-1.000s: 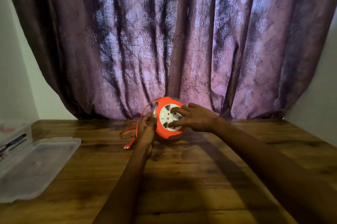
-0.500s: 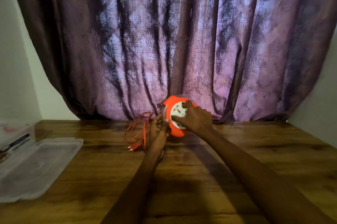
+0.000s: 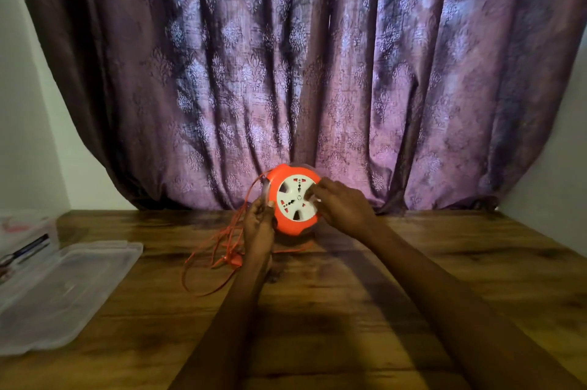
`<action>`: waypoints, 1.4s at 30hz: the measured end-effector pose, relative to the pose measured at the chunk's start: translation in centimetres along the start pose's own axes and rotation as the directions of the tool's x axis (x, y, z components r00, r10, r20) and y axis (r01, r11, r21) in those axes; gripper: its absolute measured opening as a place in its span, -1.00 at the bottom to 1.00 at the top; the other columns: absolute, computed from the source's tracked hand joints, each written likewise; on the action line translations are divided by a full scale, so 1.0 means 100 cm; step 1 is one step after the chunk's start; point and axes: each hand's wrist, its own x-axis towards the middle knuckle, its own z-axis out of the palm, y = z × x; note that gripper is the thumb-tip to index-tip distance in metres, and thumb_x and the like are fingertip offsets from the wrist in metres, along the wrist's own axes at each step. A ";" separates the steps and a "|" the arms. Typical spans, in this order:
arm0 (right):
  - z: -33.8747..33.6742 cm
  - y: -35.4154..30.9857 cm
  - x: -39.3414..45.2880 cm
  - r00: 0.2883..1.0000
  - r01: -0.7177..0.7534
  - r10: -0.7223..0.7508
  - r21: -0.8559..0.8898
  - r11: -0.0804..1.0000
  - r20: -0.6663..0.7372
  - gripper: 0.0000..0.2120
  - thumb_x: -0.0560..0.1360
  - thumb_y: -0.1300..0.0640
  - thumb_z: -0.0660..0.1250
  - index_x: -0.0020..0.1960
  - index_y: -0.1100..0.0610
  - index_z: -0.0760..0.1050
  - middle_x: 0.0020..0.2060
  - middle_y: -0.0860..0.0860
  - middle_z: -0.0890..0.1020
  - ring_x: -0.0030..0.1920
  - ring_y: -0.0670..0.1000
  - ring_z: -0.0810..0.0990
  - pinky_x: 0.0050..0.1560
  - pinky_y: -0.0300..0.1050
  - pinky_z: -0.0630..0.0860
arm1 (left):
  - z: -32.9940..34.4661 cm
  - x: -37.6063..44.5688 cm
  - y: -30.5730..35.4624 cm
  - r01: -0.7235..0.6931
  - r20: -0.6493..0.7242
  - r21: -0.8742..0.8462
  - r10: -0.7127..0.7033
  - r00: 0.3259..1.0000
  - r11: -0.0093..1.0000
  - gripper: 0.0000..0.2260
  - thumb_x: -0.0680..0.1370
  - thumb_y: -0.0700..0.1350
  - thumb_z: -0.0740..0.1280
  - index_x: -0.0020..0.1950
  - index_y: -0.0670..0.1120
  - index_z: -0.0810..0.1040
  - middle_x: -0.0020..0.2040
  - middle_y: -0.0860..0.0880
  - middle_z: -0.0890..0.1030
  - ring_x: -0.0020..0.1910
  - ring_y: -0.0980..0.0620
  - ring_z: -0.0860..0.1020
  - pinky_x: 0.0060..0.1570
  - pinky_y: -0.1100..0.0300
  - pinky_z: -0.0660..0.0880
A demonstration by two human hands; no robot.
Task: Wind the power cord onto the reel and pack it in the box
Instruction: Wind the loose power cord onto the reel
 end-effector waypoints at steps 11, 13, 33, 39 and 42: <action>-0.040 0.007 0.014 0.804 0.595 -0.502 -0.420 0.685 0.319 -0.42 0.50 0.23 0.13 0.42 -0.24 0.41 0.46 0.17 0.41 0.18 0.17 0.59 -0.02 -0.02 0.48 | -0.013 0.010 0.012 0.034 0.044 0.022 -0.035 0.998 0.999 -0.73 0.63 -0.15 0.30 0.27 -0.28 0.57 0.00 -0.16 0.67 -0.16 0.06 0.60 -0.13 0.14 0.55; -0.044 0.008 0.017 0.762 0.647 -0.546 -0.435 0.627 0.347 -0.41 0.51 0.23 0.18 0.44 -0.26 0.38 0.48 0.16 0.39 0.24 0.17 0.56 0.01 -0.02 0.48 | -0.015 0.009 0.014 0.058 0.097 0.034 -0.061 0.993 0.998 -0.71 0.63 -0.18 0.30 0.29 -0.30 0.55 0.07 -0.22 0.66 -0.06 -0.04 0.58 -0.01 0.06 0.54; -0.023 -0.009 0.001 0.895 0.445 -0.371 -0.532 0.720 0.246 -0.59 0.48 -0.01 0.38 0.28 -0.30 0.49 0.06 0.05 0.64 -0.08 0.12 0.61 -0.13 -0.04 0.48 | 0.005 -0.011 -0.002 -0.063 0.016 0.154 0.061 0.998 0.986 -0.72 0.61 -0.16 0.35 0.31 -0.17 0.60 0.16 -0.16 0.68 0.13 -0.13 0.64 0.15 -0.04 0.60; -0.030 -0.002 0.003 0.907 0.421 -0.339 -0.481 0.769 0.250 -0.61 0.56 0.04 0.27 0.34 -0.27 0.45 0.25 0.12 0.56 0.12 0.18 0.57 0.04 0.07 0.46 | 0.008 -0.012 -0.003 -0.033 -0.008 0.195 0.035 0.999 0.980 -0.77 0.61 -0.12 0.35 0.11 -0.27 0.64 -0.12 -0.19 0.68 -0.27 0.15 0.51 -0.29 0.31 0.47; -0.026 0.002 0.001 0.910 0.414 -0.325 -0.501 0.760 0.259 -0.59 0.57 0.06 0.24 0.36 -0.28 0.42 0.29 0.14 0.53 0.12 0.18 0.57 0.05 0.08 0.44 | 0.000 -0.005 0.001 -0.065 -0.055 0.228 0.079 0.995 0.971 -0.78 0.65 -0.11 0.29 -0.08 -0.23 0.60 -0.26 -0.13 0.60 -0.26 0.01 0.51 -0.17 0.08 0.47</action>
